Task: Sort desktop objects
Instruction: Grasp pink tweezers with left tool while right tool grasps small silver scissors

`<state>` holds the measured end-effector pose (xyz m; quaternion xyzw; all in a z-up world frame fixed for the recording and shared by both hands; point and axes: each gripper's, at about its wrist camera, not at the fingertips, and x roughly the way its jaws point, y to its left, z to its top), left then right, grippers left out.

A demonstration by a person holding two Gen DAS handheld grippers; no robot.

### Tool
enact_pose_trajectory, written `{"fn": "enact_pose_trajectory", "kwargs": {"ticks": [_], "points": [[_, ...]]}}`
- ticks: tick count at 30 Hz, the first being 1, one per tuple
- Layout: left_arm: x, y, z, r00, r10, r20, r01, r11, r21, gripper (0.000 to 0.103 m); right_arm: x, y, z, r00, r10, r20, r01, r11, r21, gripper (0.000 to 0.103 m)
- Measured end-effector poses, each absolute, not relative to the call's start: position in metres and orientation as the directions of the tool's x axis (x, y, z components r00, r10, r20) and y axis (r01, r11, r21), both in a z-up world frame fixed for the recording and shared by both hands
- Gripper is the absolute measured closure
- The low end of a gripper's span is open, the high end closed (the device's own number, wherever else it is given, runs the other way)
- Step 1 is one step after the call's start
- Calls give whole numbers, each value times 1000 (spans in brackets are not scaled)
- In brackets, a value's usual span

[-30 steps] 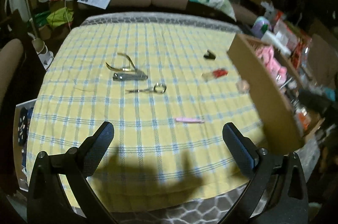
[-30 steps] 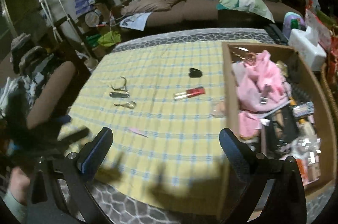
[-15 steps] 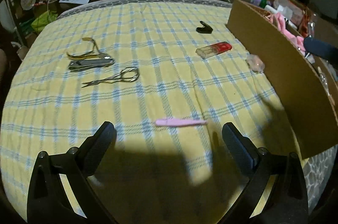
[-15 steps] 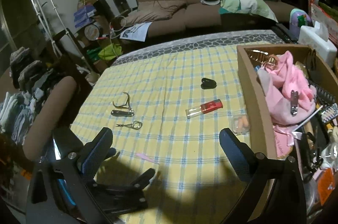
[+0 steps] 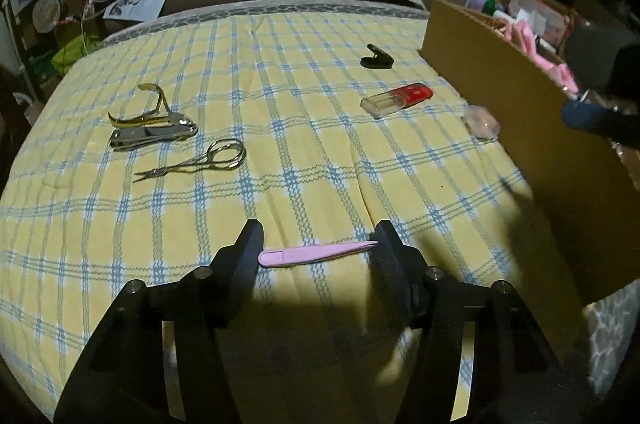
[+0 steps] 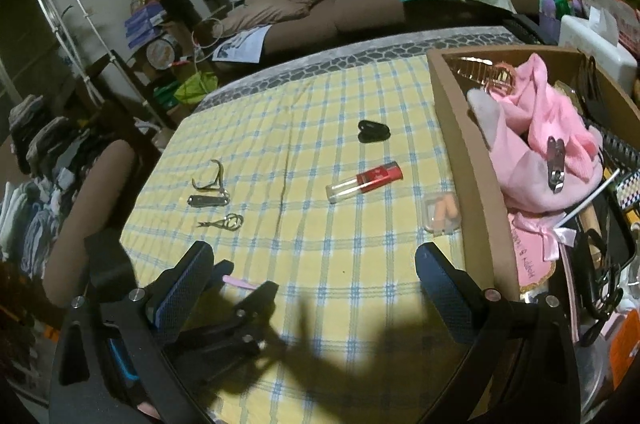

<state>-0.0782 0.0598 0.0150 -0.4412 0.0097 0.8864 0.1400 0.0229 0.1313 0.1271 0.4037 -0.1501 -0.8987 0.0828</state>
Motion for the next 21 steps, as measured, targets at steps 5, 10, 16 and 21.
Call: {"fn": "enact_pose_trajectory", "kwargs": {"ticks": [5,10,16,21], "points": [[-70,33,38,-573,256,-779,-223,-963,-152,48,22,126,126,-651,-276,-707,36,-942,334,0],[-59,-23,86,-631,221,-744,-155,-975,-158,48,21,109,126,-643,-300,-705,80,-941,328,0],[-58,-85,101,-671,149,-726,-25,-983,-179,48,10,68,111,-624,-314,-716,159,-947,278,0],[-61,-111,79,-633,192,-750,28,-962,-270,48,-15,37,91,-600,-316,-735,204,-949,241,0]]}}
